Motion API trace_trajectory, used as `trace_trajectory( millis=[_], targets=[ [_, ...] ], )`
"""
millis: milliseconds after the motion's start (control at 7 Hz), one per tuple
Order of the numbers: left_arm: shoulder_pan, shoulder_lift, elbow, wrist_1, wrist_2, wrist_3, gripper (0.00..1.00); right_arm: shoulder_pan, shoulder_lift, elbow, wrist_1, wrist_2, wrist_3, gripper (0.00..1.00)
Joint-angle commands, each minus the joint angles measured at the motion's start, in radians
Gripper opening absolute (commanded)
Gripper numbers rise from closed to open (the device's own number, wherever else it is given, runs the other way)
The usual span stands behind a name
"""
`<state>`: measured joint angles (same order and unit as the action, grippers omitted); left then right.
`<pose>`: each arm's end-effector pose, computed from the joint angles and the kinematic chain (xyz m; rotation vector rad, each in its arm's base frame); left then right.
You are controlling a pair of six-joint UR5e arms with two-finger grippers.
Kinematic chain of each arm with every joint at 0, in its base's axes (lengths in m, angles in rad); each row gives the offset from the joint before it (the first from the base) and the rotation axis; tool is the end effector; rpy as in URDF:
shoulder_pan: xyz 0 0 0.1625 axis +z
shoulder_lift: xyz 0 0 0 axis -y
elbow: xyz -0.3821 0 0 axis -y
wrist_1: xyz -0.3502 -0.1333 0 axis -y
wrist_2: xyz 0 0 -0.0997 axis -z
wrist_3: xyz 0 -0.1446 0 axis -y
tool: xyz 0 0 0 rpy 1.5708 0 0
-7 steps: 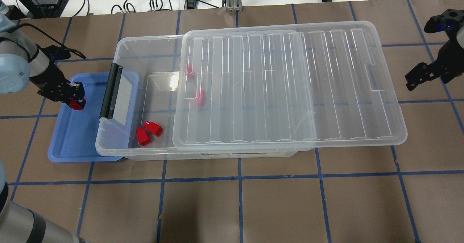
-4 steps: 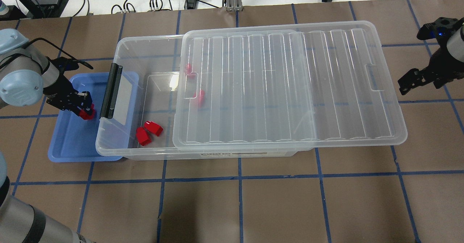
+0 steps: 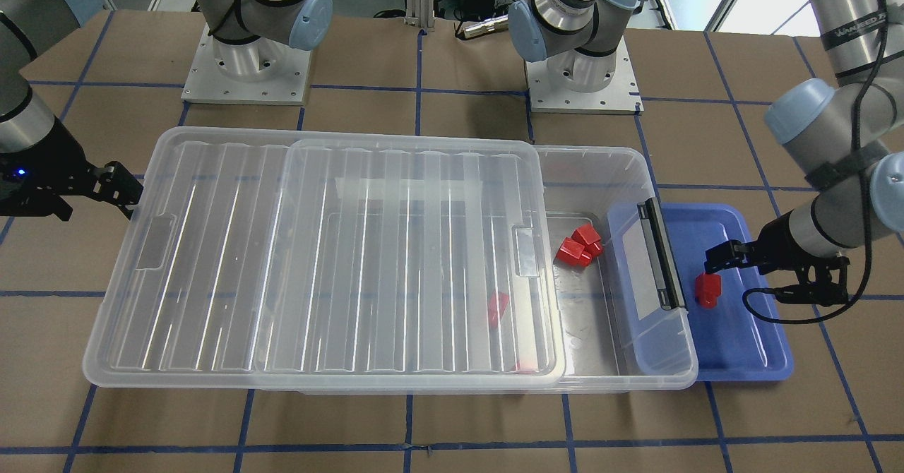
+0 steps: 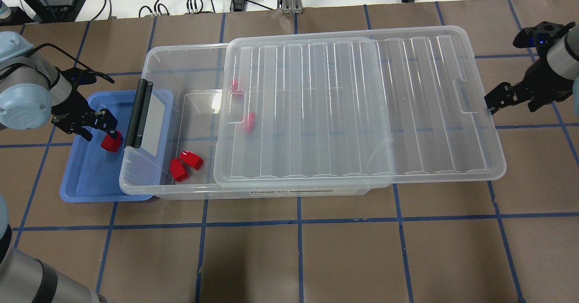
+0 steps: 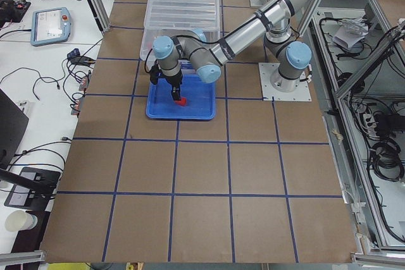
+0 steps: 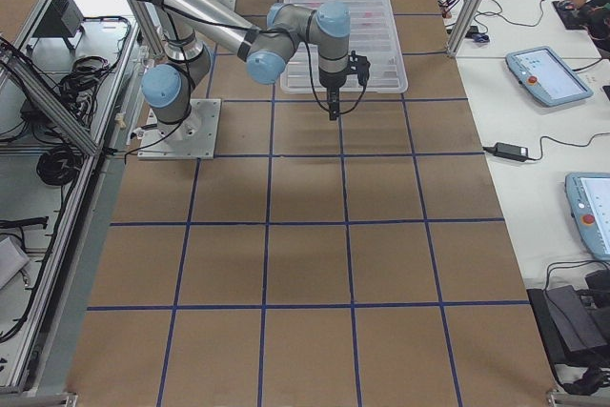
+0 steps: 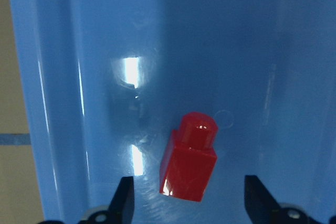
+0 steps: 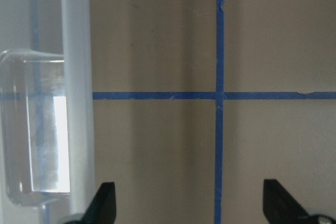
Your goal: Place red block in blue tray from box
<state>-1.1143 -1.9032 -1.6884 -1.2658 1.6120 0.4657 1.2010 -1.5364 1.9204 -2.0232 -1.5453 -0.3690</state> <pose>0.1139 -0.5209 0.2140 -0.0189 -3.1053 -0.2305 -0.0339 -0.4665 0.2758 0.0001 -3.1386 0.1146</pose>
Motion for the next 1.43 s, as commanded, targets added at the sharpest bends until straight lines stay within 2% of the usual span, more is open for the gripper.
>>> trace_trajectory(
  millis=[0,143,286,429,857,1000,1286],
  targets=[
    [-0.079,0.08,0.186,-0.319,0.006,-0.033,1.0,0.089,-0.005,0.0,-0.003,0.001,0.129,1.0],
    [-0.113,0.108,0.255,-0.436,0.006,-0.094,1.0,0.127,-0.005,0.0,-0.003,0.002,0.184,1.0],
    [-0.171,0.148,0.268,-0.463,-0.006,-0.104,1.0,0.179,-0.001,-0.001,-0.008,0.004,0.205,1.0],
    [-0.238,0.208,0.273,-0.478,-0.006,-0.155,1.0,0.221,-0.001,-0.003,-0.009,0.002,0.24,1.0],
    [-0.436,0.285,0.259,-0.477,0.0,-0.482,1.0,0.27,0.002,-0.009,-0.026,0.004,0.275,1.0],
    [-0.49,0.309,0.236,-0.469,0.0,-0.487,1.0,0.27,0.002,-0.008,-0.025,0.004,0.274,1.0],
    [-0.419,0.314,0.22,-0.382,-0.011,-0.46,1.0,0.269,0.004,-0.05,-0.009,-0.015,0.266,1.0]
  ],
)
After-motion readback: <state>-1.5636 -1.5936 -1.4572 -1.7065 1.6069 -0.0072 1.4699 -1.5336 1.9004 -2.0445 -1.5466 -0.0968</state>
